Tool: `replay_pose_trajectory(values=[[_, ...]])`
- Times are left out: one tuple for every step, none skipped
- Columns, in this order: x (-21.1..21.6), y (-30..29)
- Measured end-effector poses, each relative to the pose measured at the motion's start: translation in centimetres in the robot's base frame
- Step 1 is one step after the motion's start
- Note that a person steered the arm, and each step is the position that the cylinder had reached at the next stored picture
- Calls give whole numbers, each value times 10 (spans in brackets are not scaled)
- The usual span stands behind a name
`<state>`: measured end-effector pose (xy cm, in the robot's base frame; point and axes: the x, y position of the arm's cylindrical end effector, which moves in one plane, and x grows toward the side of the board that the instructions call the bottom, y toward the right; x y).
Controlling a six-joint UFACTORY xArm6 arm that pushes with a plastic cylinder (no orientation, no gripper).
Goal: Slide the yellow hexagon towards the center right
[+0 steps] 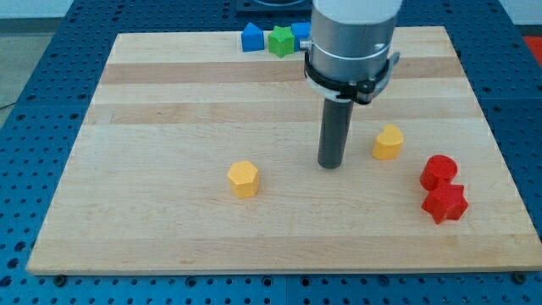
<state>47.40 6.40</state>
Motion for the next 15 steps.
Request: replay_pose_trajectory(values=[[-24, 47], [-27, 112], [-27, 133], [-30, 108], [-30, 18], [-30, -102], [-10, -204], [42, -211], [56, -161], [24, -85], [-9, -36], [2, -56], [11, -53], [9, -14], [15, -1]])
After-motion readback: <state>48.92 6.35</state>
